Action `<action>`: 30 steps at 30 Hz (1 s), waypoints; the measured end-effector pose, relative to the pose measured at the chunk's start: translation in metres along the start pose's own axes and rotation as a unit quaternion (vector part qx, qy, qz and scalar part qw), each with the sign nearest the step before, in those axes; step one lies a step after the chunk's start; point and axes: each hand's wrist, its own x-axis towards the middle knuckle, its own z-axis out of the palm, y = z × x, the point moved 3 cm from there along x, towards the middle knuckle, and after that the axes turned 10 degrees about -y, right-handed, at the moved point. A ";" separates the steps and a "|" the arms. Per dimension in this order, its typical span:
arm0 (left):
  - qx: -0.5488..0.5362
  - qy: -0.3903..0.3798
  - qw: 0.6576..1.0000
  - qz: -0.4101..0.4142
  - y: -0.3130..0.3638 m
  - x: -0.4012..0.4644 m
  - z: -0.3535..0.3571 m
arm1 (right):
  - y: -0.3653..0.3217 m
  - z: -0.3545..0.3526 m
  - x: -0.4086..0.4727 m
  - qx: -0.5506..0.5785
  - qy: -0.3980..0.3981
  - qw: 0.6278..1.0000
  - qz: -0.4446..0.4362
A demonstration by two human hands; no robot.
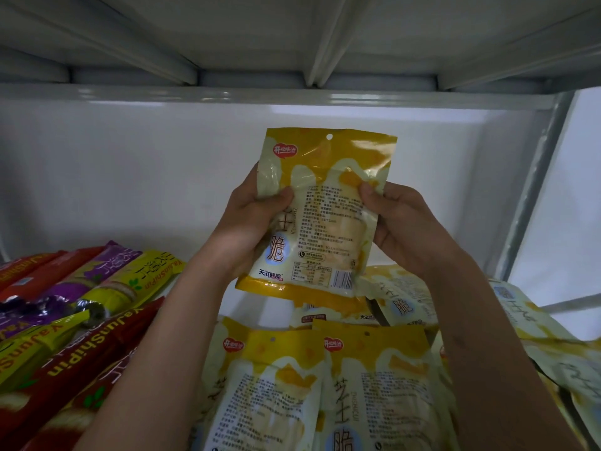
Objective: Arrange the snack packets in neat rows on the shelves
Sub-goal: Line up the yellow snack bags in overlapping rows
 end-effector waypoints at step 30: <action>0.050 -0.047 0.987 -0.148 -0.012 -0.002 0.013 | 0.003 -0.001 -0.003 -0.104 0.042 0.990 0.090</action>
